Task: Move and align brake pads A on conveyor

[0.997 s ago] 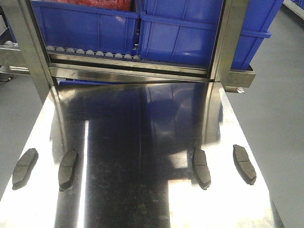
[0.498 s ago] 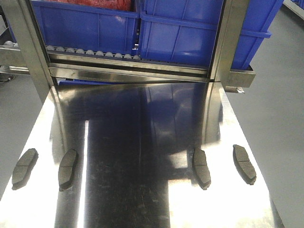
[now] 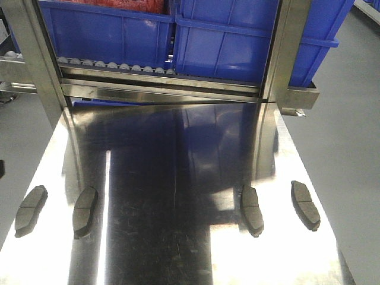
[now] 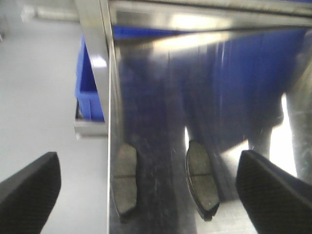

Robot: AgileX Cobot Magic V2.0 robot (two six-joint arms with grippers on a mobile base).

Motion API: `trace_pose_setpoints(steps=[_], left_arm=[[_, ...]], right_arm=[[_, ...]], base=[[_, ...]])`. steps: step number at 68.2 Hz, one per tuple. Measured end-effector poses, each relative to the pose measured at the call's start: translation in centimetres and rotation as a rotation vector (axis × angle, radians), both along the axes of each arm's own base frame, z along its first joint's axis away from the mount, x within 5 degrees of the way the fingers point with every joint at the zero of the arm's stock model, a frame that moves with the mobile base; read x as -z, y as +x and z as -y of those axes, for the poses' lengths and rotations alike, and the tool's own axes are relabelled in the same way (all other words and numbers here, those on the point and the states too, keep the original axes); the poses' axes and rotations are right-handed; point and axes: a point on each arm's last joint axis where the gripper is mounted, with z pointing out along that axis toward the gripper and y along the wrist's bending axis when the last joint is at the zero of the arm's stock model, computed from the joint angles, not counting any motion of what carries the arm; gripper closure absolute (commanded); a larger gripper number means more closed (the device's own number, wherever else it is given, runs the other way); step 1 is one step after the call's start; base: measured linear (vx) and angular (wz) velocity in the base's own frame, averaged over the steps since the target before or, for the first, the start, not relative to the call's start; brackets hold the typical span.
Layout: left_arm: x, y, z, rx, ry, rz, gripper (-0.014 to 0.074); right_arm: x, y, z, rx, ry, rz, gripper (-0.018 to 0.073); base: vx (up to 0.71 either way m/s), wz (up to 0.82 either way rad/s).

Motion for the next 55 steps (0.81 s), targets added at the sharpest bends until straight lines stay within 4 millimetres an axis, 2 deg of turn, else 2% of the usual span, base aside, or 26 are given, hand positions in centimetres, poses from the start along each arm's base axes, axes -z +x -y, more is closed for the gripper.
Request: trace_pose_setpoints(steps=[12,28,39,55], left_arm=[[1.8,4.8,0.2,-0.021,-0.016,-0.179,-0.0063],[4.6,10.0,-0.1,-0.051,-0.012,-0.359,-0.0046],[7.0,12.1,-1.3,-0.077,0.000,-0.461,-0.0011],[11.2,14.3,-1.4,-0.039,0.032,-0.645,0.0010]], right_arm=[[0.0,0.0,0.0,0.000,0.000,0.000,0.0562],[0.0,0.0,0.0,0.000,0.000,0.000,0.0562],[0.0,0.0,0.0,0.000,0.000,0.000,0.0562],[0.0,0.0,0.0,0.000,0.000,0.000,0.0562]], base=[[0.00,0.00],[0.00,0.00],[0.00,0.00],[0.00,0.00]])
